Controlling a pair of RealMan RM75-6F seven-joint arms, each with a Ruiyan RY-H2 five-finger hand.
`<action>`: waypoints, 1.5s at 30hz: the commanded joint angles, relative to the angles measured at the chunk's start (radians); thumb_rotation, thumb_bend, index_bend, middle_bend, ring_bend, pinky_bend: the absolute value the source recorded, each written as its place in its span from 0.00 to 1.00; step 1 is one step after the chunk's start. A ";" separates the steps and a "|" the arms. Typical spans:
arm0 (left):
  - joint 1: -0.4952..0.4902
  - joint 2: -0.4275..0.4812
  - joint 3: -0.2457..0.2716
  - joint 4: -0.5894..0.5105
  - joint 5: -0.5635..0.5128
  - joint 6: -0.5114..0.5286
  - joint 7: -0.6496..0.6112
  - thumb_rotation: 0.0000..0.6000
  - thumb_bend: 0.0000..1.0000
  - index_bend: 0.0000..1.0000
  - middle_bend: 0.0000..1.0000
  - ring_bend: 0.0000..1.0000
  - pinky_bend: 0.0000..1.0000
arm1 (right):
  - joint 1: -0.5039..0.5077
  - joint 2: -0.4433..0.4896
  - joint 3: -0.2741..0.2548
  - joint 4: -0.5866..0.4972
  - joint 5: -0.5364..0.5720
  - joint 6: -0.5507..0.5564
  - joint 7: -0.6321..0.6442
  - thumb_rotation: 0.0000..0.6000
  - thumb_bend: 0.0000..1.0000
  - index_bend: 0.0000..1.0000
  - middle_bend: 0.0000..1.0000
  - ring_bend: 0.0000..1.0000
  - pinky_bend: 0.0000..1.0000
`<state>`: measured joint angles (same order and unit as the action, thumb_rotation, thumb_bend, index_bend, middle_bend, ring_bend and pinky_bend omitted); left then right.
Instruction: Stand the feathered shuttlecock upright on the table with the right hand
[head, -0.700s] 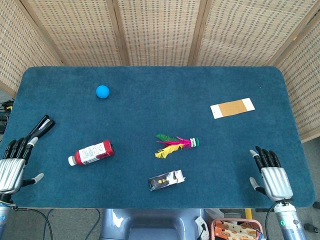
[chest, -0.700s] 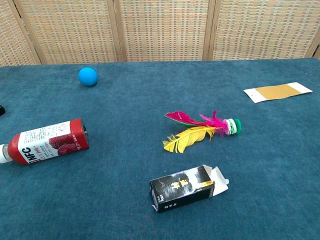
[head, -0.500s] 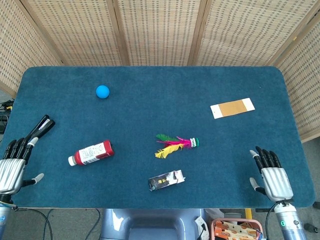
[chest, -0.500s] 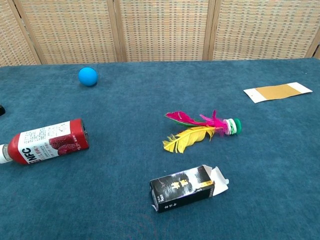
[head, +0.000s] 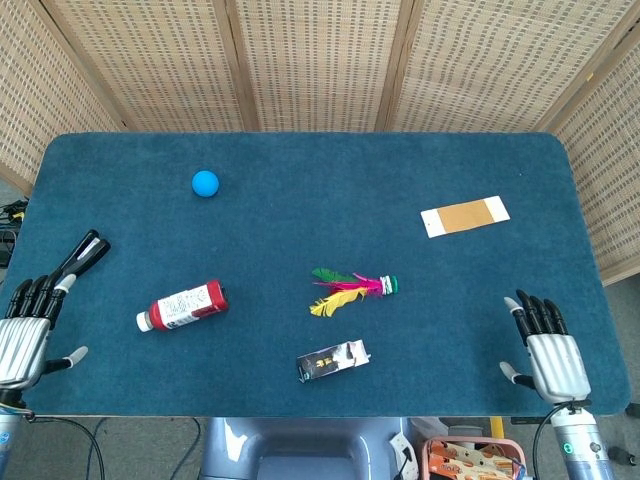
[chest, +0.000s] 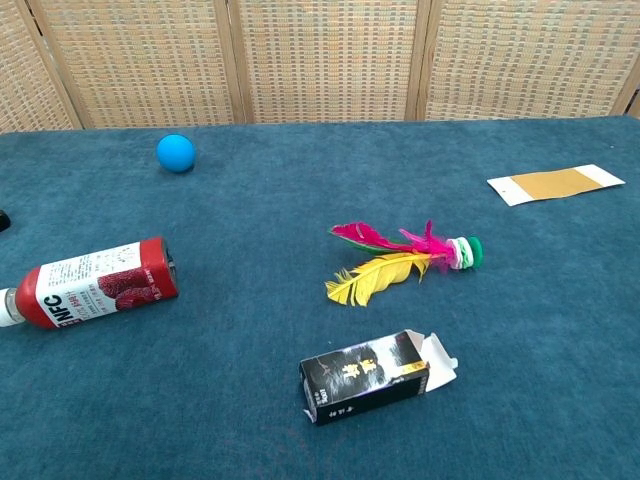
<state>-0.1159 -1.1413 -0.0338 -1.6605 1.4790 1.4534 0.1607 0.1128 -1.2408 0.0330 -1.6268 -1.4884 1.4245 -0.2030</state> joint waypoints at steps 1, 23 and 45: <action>-0.002 -0.001 -0.001 0.001 -0.002 -0.003 0.000 1.00 0.01 0.00 0.00 0.00 0.00 | -0.003 -0.007 0.008 0.006 -0.002 0.016 0.008 1.00 0.09 0.05 0.00 0.00 0.00; -0.004 -0.005 0.003 -0.010 0.005 -0.005 0.019 1.00 0.01 0.00 0.00 0.00 0.00 | -0.012 -0.039 0.010 -0.010 -0.045 0.061 0.002 1.00 0.12 0.05 0.00 0.00 0.00; -0.009 -0.015 -0.012 0.020 -0.011 -0.005 -0.001 1.00 0.01 0.00 0.00 0.00 0.00 | 0.295 -0.390 0.214 -0.042 0.147 -0.229 -0.307 1.00 0.17 0.29 0.00 0.00 0.00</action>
<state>-0.1239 -1.1567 -0.0434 -1.6425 1.4715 1.4498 0.1637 0.3713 -1.5839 0.2176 -1.6894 -1.3934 1.2330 -0.4726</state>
